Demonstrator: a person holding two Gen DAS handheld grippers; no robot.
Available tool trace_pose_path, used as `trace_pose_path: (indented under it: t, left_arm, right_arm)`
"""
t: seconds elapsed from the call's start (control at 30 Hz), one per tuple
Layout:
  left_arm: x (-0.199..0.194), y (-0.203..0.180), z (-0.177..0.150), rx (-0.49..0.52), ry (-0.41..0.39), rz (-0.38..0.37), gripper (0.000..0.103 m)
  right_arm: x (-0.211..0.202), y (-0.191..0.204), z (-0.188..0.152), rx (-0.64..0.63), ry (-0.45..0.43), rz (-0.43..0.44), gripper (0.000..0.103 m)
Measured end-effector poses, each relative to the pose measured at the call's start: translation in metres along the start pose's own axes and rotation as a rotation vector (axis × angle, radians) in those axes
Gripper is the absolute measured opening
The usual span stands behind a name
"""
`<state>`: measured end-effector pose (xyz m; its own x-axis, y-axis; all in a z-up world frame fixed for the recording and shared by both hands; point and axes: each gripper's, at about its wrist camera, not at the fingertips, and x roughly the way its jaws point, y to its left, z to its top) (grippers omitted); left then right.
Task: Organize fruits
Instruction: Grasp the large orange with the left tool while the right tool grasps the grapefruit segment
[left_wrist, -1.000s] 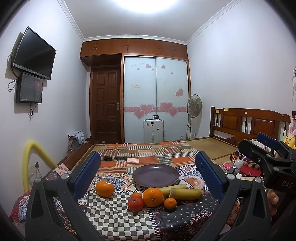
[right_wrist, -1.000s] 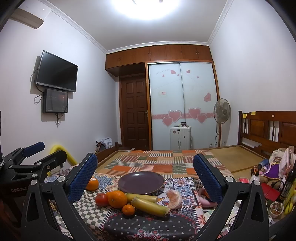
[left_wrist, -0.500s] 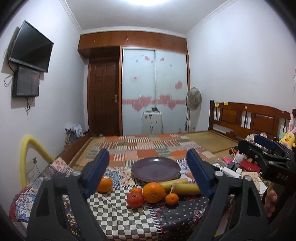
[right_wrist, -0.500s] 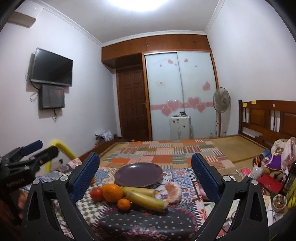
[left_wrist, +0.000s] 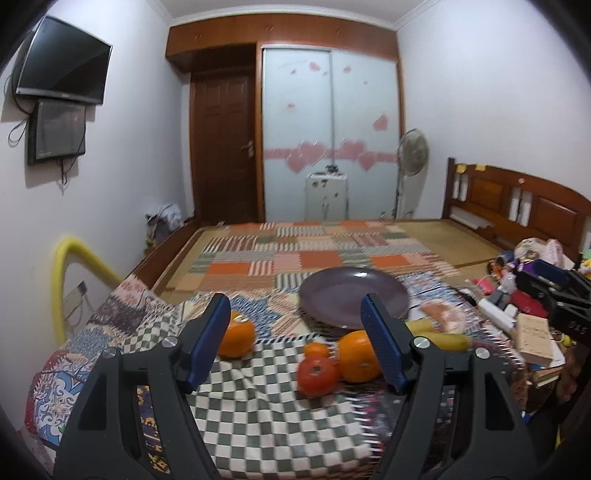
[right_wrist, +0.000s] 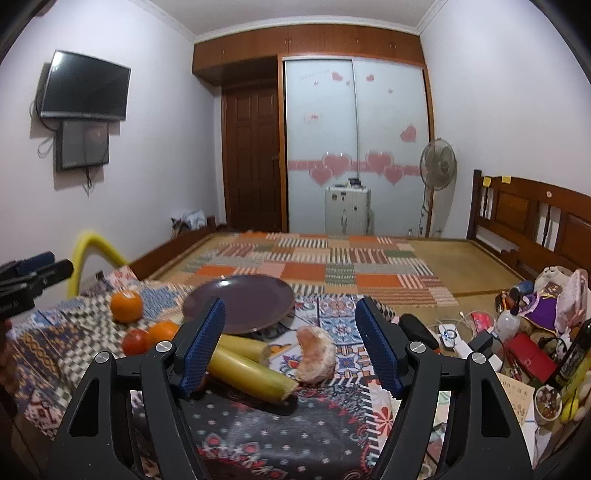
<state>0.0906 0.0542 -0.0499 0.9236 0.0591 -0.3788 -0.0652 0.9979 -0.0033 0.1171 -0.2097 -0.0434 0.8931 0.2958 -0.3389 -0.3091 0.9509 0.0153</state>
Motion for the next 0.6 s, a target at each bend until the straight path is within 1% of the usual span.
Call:
trace_pose_path:
  t: [0.07, 0.3, 0.43, 0.6]
  left_arm:
    - [0.013, 0.007, 0.0, -0.009, 0.037, 0.009, 0.073]
    - [0.06, 0.028, -0.002, -0.021, 0.158, 0.057, 0.073]
    - [0.083, 0.036, -0.005, -0.007, 0.203, 0.086, 0.074]
    - [0.116, 0.047, -0.013, -0.021, 0.282, 0.091, 0.074]
  right_arm:
    - [0.01, -0.005, -0.001, -0.001, 0.031, -0.001, 0.07]
    - [0.044, -0.015, -0.004, -0.023, 0.101, -0.021, 0.07]
    - [0.067, -0.022, -0.009, -0.035, 0.155, -0.003, 0.07]
    - [0.093, -0.029, -0.012, -0.033, 0.236, 0.03, 0.07]
